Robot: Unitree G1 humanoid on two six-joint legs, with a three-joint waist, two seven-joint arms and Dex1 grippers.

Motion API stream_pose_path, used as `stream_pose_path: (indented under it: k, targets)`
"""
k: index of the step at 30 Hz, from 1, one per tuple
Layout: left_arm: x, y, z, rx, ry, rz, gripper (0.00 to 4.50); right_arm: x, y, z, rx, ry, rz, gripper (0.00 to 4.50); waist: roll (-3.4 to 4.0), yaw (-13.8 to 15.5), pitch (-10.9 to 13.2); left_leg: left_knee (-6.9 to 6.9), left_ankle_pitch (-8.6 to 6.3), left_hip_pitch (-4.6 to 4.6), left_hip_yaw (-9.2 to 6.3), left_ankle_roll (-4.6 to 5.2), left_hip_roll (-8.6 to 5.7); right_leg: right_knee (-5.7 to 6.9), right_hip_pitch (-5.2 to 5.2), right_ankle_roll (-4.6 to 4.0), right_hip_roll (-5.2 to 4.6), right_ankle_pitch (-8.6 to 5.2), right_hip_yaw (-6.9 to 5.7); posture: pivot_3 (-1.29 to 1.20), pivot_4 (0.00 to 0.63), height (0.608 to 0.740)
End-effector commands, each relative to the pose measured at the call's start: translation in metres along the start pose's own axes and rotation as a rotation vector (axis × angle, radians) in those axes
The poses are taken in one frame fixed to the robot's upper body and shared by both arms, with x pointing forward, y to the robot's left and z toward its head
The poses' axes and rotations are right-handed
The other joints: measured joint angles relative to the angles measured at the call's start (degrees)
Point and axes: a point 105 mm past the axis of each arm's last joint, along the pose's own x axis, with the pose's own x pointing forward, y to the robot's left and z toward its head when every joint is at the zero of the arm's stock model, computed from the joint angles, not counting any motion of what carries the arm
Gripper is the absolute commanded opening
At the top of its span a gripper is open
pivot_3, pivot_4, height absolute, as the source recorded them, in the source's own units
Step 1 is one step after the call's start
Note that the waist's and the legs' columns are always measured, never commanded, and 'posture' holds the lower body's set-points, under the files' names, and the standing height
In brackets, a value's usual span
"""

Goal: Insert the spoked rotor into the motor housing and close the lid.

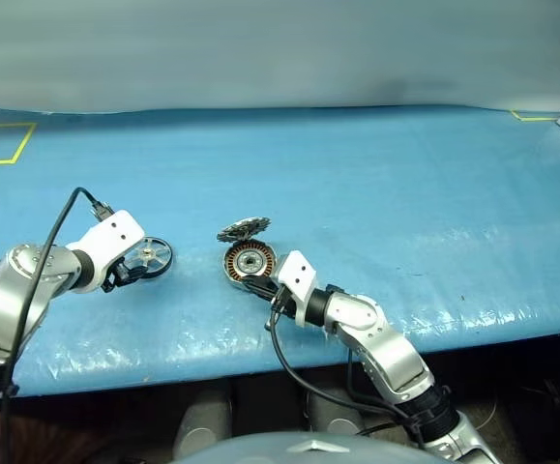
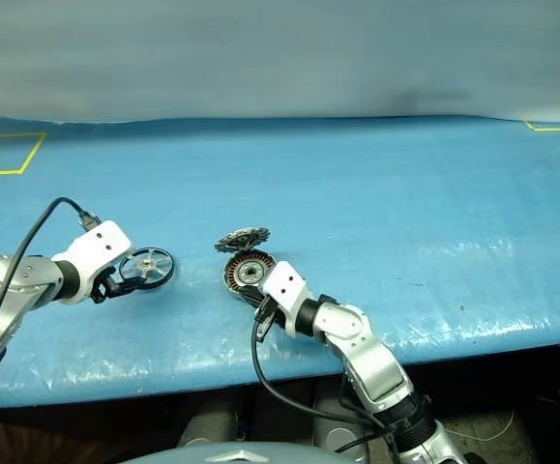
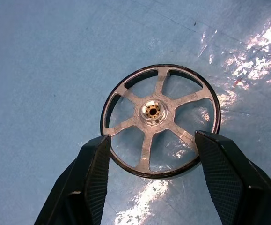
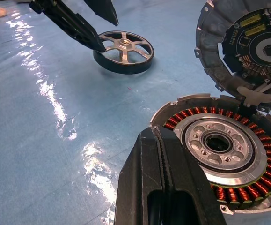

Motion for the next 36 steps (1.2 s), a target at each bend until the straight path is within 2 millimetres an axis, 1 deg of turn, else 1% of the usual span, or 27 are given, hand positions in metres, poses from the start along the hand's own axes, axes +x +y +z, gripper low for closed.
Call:
stream_pose_path:
  k: [1, 4, 7, 12, 16, 23, 28, 36]
  targets:
    - [0.001, 0.006, 0.005, 0.022, -0.016, 0.027, 3.10, 0.000, 0.005, 0.013, -0.021, -0.044, 0.019, 0.00, 0.00, 0.01, 0.00, 0.00, 0.00, 0.00, 0.00, 0.00, 0.00, 0.01, 0.00, 0.00, 0.00, 0.00, 0.00, 0.00, 0.150, 0.740]
    - [0.001, 0.002, 0.008, 0.008, -0.034, -0.007, 3.10, -0.001, 0.006, 0.012, -0.020, -0.039, 0.017, 0.00, -0.01, -0.01, 0.00, 0.00, 0.00, 0.00, 0.00, 0.00, 0.00, 0.01, 0.00, 0.01, 0.00, 0.01, 0.00, 0.00, 0.150, 0.740]
    - [-0.008, 0.004, 0.016, -0.010, -0.081, -0.048, 3.10, -0.003, 0.005, 0.011, -0.018, -0.034, 0.012, 0.00, -0.01, -0.01, 0.00, 0.01, 0.00, 0.00, 0.00, 0.00, 0.00, 0.01, 0.00, 0.01, 0.00, 0.01, 0.00, 0.00, 0.150, 0.740]
    - [-0.013, 0.013, 0.012, 0.013, -0.063, -0.032, 3.10, -0.003, 0.005, 0.010, -0.013, -0.029, 0.005, 0.00, 0.00, 0.00, 0.00, 0.01, 0.00, 0.00, 0.00, 0.00, 0.01, 0.02, 0.00, 0.00, 0.01, 0.00, 0.00, 0.00, 0.150, 0.740]
    - [-0.007, 0.018, 0.010, 0.020, -0.047, -0.004, 3.10, -0.002, 0.005, 0.009, -0.011, -0.028, 0.003, 0.00, -0.01, 0.00, 0.00, 0.04, 0.00, 0.00, 0.00, 0.00, 0.00, 0.03, 0.01, 0.01, 0.01, 0.01, 0.00, 0.00, 0.150, 0.740]
    - [0.008, 0.012, -0.002, 0.012, -0.007, -0.028, 3.10, -0.003, 0.004, 0.010, -0.016, -0.030, -0.009, 0.00, -0.01, -0.01, -0.01, 0.06, 0.00, 0.00, 0.01, 0.00, 0.00, 0.05, 0.02, 0.04, 0.01, 0.03, 0.01, 0.00, 0.150, 0.740]
    - [0.010, 0.004, -0.008, 0.020, 0.017, -0.067, 3.10, -0.004, 0.002, 0.011, -0.017, -0.033, -0.019, 0.00, -0.04, 0.00, -0.02, 0.07, 0.00, 0.00, 0.01, 0.00, 0.00, 0.06, 0.01, 0.04, 0.01, 0.03, 0.01, 0.00, 0.150, 0.740]
    - [0.015, -0.002, -0.010, 0.027, 0.021, -0.088, 3.10, -0.003, 0.002, 0.011, -0.010, -0.034, -0.025, 0.00, -0.03, -0.02, -0.02, 0.08, 0.00, 0.01, 0.01, 0.00, 0.00, 0.08, 0.02, 0.04, 0.02, 0.03, 0.01, 0.00, 0.150, 0.740]
